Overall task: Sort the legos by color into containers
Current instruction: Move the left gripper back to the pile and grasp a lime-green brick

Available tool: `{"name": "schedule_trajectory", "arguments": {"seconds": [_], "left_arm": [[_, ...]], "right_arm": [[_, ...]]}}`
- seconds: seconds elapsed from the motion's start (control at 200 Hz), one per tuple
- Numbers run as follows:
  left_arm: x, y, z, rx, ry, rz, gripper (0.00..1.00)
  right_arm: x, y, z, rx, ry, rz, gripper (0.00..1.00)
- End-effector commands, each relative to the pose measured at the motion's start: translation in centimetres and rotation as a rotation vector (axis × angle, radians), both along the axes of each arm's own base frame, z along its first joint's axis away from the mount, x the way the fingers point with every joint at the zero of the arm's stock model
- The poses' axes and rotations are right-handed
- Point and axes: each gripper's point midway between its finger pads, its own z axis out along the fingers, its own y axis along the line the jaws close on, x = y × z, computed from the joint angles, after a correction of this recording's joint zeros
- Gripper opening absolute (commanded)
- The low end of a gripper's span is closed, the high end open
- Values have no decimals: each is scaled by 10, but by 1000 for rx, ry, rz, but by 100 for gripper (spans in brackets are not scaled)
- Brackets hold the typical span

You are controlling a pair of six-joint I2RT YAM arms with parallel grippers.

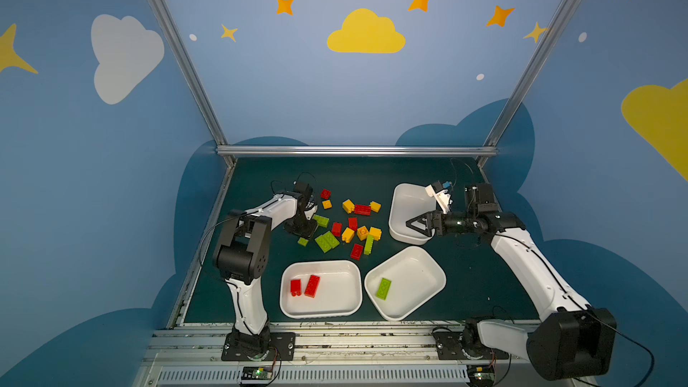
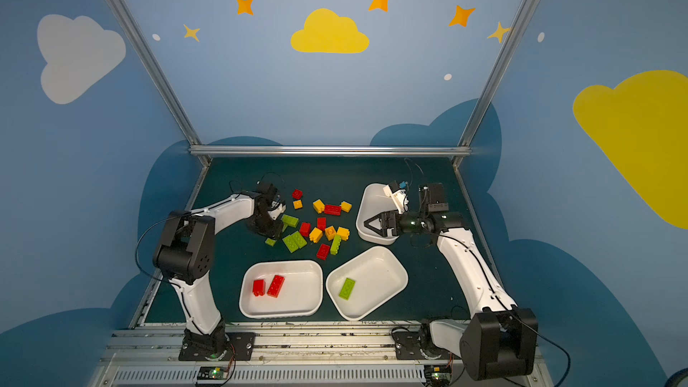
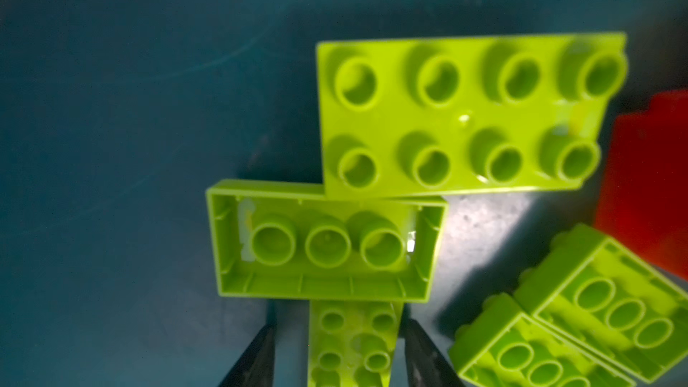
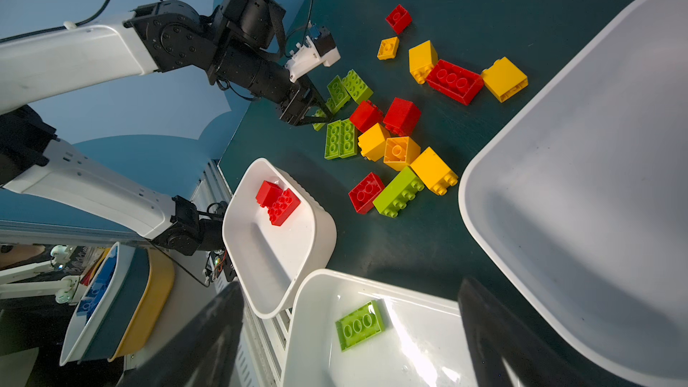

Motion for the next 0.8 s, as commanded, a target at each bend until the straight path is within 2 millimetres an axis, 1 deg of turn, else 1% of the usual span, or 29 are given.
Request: {"name": "schedule_trajectory", "arguments": {"seconds": [0.0, 0.07, 0.125, 0.19, 0.24, 0.32, 0.4, 0.48, 0.541, 0.606, 0.706, 0.796], "left_arm": [[1, -3, -9, -26, 21, -11, 42], [0, -4, -9, -30, 28, -3, 33], [-2, -6, -3, -47, 31, 10, 30], [-2, -10, 8, -73, 18, 26, 29], [-3, -12, 20, -92, 3, 42, 29], [-7, -20, 44, -136, -15, 56, 30], [-13, -32, 70, -168, -44, 62, 31], [-25, -52, 96, -228, -63, 57, 32], [-37, -72, 114, -284, -70, 52, 32], [-52, -96, 128, -344, -71, 28, 32], [-75, -132, 142, -396, -69, -9, 32], [-96, -166, 149, -438, -61, -40, 32]], "right_arm": [[-3, -1, 0, -10, -10, 2, 89], [-3, -1, 0, -10, -10, 1, 89], [-4, -1, 0, -10, -10, 1, 89], [-3, -2, 1, -10, -13, -1, 89], [-2, -3, 1, -12, -16, -4, 89], [-1, -4, 1, -13, -16, -9, 89], [-1, -4, 0, -13, -14, -11, 89], [-1, -5, 0, -13, -16, -14, 89], [0, -6, -1, -13, -15, -17, 89], [0, -7, -1, -13, -17, -20, 89], [0, -9, -2, -14, -12, -28, 89], [0, -13, -5, -18, -1, -39, 89]]}}
